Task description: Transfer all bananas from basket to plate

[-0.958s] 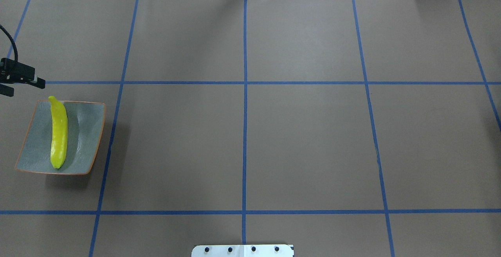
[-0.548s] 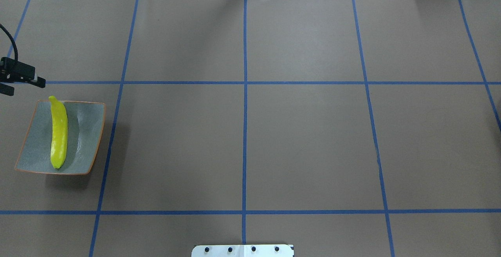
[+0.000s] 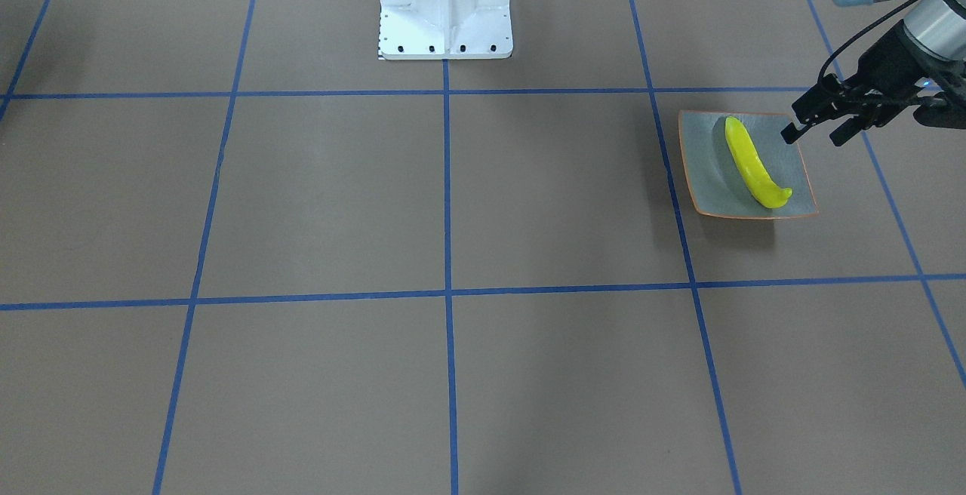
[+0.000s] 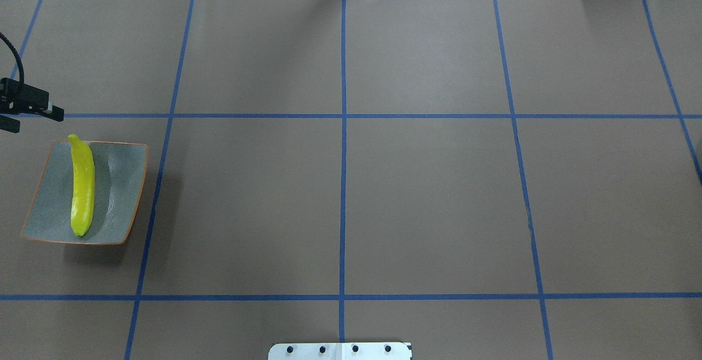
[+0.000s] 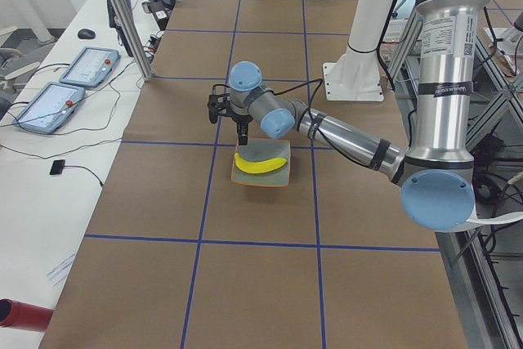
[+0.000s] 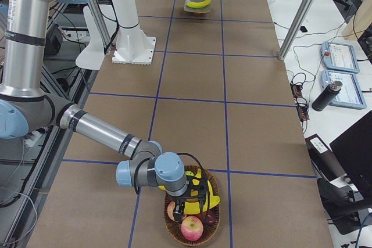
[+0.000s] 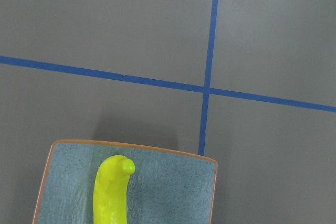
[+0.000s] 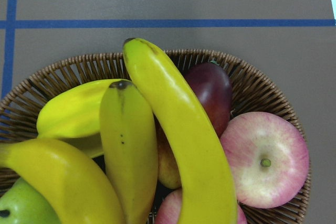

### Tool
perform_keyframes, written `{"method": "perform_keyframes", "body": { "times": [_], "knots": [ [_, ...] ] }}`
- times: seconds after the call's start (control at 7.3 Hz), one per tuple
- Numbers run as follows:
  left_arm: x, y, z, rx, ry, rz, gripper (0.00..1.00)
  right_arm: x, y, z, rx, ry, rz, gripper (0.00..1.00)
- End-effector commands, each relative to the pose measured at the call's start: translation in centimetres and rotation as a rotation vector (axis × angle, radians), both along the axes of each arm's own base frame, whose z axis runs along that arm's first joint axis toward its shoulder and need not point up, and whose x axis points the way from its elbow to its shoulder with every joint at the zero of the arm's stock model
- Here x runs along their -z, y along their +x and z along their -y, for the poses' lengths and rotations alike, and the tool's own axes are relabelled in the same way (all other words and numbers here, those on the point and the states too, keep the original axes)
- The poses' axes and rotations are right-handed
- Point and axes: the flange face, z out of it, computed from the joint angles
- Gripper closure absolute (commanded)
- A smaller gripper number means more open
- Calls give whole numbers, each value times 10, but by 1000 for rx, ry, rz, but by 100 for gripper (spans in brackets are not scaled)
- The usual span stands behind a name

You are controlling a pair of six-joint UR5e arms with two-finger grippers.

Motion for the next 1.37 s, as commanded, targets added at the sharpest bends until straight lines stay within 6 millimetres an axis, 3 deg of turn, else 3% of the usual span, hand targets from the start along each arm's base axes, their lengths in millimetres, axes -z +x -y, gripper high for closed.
{"method": "perform_keyframes", "body": {
  "times": [0.0,0.41,0.68,0.96,1.1,1.23],
  "knots": [
    [2,0,-1,0,2,-3,2,-7,0,-1,-28,-33,2,4],
    [1,-1,-2,-1,1,-2,2,-14,0,-3,-28,-49,1,12],
    [2,-3,-3,2,4,-3,2,-14,-1,-3,-31,-52,3,39],
    [6,-7,-5,8,10,-7,2,-15,-1,-4,-36,-58,6,52],
    [8,-8,-5,11,12,-9,1,-16,-1,-4,-36,-60,9,67],
    [8,-10,-4,14,11,-10,2,-14,-1,-3,-34,-53,11,96]
  ]
}}
